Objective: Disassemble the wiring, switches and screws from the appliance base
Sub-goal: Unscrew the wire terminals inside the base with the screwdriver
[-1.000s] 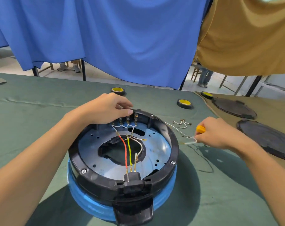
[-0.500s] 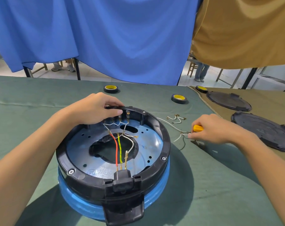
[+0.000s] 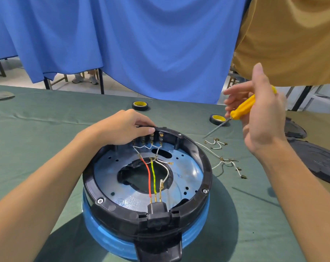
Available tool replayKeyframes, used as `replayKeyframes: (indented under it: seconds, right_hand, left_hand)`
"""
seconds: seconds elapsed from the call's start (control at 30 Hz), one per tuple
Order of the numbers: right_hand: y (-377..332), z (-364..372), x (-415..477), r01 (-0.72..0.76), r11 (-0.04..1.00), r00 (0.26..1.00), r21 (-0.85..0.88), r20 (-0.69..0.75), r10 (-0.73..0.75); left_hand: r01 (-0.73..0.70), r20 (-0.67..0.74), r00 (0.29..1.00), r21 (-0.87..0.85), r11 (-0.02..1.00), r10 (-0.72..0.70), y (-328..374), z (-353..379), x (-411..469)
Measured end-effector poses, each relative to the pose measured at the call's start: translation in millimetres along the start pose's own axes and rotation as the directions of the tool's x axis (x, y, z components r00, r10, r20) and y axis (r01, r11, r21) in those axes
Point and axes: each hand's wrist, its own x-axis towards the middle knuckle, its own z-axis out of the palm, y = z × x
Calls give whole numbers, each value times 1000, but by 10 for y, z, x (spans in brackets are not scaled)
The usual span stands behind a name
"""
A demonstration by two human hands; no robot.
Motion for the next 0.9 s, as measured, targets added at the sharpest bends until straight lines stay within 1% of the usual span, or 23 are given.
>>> replayKeyframes:
  seconds: [0.07,0.1,0.17,0.27,0.33,0.43,0.53,0.7,0.9]
  right_hand:
    - [-24,90,12,-50,997,999,-66,4,50]
    - [-20,139,8,-71,993,997,-98,29,74]
    - [11,251,-22,-89,990,988,-105,121,101]
    - [122,388,-106,-63,991,962,-115,257,90]
    - [241,425,-167,-30,988,953,-154,293,75]
    - [404,420,-235,-14,975,956,-220,283,78]
    - [480,430,-276,-19,975,969,-220,237,72]
    - [512,458,-319,6,980,991,-197,130,21]
    - [530,464,-334,38,976,992,-214,129,-10]
  left_hand:
    - [5,-11,1000,10,1000,-5,-7,-15,6]
    - [8,-10,1000,16,1000,-7,-11,-27,8]
    - [13,5,1000,25,1000,-13,-17,-62,10]
    - [29,44,999,35,999,-31,-25,-126,2]
    - [35,76,996,51,998,-39,-22,-168,-12]
    - [30,76,996,85,996,-36,13,-192,-17]
    - [0,35,999,91,996,-4,58,-128,4]
    - [-26,51,998,-49,998,29,56,-23,7]
    - [-6,32,999,-135,991,10,15,-6,-3]
